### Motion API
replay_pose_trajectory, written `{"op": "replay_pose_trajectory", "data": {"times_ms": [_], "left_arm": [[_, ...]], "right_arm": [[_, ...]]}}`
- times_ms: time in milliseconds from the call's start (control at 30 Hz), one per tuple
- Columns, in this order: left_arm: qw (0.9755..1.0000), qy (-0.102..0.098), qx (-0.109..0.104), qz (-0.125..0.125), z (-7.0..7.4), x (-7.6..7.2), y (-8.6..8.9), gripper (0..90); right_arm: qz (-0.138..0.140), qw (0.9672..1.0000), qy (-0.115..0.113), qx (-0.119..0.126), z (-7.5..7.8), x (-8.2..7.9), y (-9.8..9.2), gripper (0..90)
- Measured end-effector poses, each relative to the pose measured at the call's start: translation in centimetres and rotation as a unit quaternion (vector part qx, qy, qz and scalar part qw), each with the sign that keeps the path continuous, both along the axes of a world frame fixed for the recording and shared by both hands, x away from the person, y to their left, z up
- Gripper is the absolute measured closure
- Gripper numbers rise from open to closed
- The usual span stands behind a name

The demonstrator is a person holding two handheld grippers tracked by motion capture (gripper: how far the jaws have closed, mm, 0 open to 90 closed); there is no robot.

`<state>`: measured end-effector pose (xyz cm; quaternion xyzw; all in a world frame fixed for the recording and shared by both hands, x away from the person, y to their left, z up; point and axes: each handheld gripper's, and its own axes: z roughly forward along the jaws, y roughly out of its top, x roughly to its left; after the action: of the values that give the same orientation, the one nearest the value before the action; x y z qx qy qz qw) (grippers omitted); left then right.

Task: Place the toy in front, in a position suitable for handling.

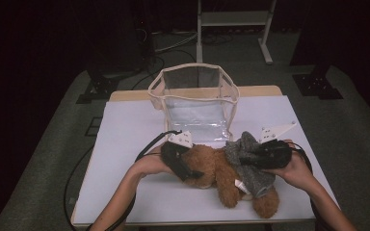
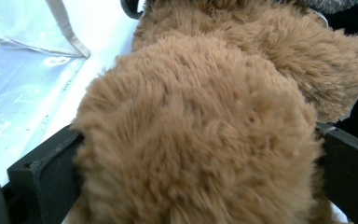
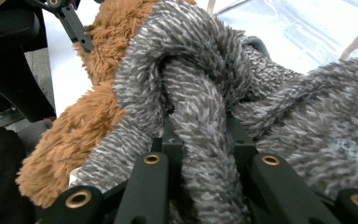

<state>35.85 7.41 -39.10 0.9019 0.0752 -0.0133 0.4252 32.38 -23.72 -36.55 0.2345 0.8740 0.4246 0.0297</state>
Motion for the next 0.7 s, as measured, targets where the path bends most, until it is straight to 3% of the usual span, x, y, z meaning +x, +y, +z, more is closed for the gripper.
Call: {"op": "replay_pose_trajectory", "data": {"times_ms": [167, 367, 400, 533, 700], "left_arm": [[1.0000, 0.008, 0.005, 0.002, -0.6, 0.1, -1.0, 0.0], [0.9995, -0.024, 0.019, 0.006, 0.1, 0.0, -0.6, 21.2], [0.9987, -0.041, 0.028, 0.004, 0.7, 0.1, -0.4, 22.8], [0.9974, -0.062, 0.034, 0.011, 1.9, 0.4, 0.0, 25.1], [0.9925, -0.100, 0.068, 0.016, 4.1, 0.4, 1.7, 25.4]], "right_arm": [[-0.003, 1.0000, -0.001, 0.003, -0.1, 0.1, 0.0, 73.8], [-0.010, 0.9999, -0.003, 0.009, 0.0, 0.3, -0.1, 73.7], [-0.013, 0.9997, -0.004, 0.019, 0.0, 0.4, -0.2, 73.4], [-0.022, 0.9992, -0.010, 0.032, 0.3, 0.7, -0.2, 73.0], [-0.015, 0.9989, -0.021, 0.040, 1.0, 1.3, 1.3, 72.7]]}}
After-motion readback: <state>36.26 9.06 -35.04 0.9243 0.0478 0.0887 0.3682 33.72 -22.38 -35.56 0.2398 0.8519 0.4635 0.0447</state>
